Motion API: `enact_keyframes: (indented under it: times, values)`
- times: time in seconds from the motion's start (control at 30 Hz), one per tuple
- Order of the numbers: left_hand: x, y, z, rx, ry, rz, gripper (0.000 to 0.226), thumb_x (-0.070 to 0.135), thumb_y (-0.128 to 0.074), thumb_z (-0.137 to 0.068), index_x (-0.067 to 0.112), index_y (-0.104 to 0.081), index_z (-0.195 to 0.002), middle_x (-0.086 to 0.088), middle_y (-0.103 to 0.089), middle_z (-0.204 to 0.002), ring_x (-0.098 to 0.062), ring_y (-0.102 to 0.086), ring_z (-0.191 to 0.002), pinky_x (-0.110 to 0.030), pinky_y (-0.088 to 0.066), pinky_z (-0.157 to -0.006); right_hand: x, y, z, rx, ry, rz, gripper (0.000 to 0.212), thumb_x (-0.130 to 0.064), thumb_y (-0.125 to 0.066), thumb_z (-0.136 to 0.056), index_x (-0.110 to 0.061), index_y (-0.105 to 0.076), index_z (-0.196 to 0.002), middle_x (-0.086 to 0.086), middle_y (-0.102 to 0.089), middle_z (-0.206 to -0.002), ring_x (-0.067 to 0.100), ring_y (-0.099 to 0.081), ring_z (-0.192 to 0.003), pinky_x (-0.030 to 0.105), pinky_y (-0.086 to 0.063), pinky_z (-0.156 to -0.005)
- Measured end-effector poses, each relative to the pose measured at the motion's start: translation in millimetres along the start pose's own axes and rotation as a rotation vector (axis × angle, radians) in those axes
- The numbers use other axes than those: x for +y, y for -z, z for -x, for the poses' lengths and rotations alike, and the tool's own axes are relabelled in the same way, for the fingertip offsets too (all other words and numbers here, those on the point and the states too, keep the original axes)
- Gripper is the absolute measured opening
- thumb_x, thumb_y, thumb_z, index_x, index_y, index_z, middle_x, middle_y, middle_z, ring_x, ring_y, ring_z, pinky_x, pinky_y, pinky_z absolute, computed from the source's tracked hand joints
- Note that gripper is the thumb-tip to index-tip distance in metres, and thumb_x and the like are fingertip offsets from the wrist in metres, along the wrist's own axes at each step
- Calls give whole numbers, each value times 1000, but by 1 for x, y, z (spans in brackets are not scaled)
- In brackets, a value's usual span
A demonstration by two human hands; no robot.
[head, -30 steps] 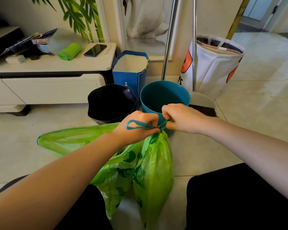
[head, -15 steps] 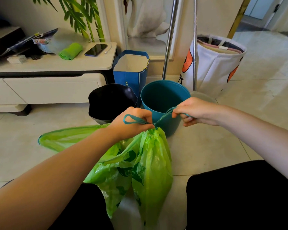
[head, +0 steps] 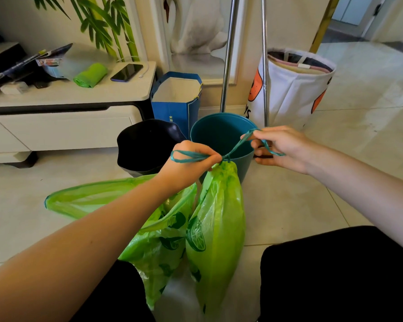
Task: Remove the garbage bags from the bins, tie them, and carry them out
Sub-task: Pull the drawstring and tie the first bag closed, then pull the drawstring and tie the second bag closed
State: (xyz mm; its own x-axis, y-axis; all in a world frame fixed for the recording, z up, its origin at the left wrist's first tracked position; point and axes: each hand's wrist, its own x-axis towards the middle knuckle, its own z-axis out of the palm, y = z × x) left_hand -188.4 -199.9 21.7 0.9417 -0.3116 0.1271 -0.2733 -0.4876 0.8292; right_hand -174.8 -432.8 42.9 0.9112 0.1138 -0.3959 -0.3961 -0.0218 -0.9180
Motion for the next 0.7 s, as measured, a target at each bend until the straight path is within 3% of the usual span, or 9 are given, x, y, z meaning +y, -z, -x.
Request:
enact_keyframes:
  times: [0.23,0.37,0.5,0.6,0.7]
  values:
    - [-12,-11,-3,-36,72,-15,9,20,-71,-81,15,-79,-80,5,-72,-67,0,-65,-57,-12,-50,-57,9,12,-6,157,-267,103,25,-23,-52,-94,-15,-71,-80,-10,-60,-60,7,-48,-58,28,-48,-69]
    - [-31,-2,-1,-329,207,-198,12,21,-72,-79,12,-79,-76,5,-71,-64,-9,-67,-60,-16,-48,-60,20,18,-9,194,-445,284,24,-21,-53,-93,-12,-74,-86,-7,-60,-68,10,-51,-64,31,-49,-71]
    - [-41,7,7,-502,364,-181,20,28,-68,-84,11,-76,-87,2,-75,-84,-14,-71,-73,-21,-54,-65,30,16,-8,206,-474,584,23,-20,-56,-92,-10,-76,-88,0,-67,-73,14,-58,-71,36,-54,-82]
    - [-46,18,14,-510,485,-122,22,32,-67,-85,13,-72,-93,1,-75,-90,-14,-69,-72,-27,-53,-69,32,9,-6,136,-510,769,21,-22,-56,-92,-12,-75,-92,3,-72,-84,17,-64,-77,39,-56,-86]
    - [-46,35,18,-364,544,18,19,23,-64,-88,8,-71,-98,-5,-75,-92,-15,-64,-65,-23,-47,-60,30,0,-6,52,-471,1000,16,-25,-59,-90,-13,-67,-98,3,-73,-93,18,-67,-83,39,-56,-85]
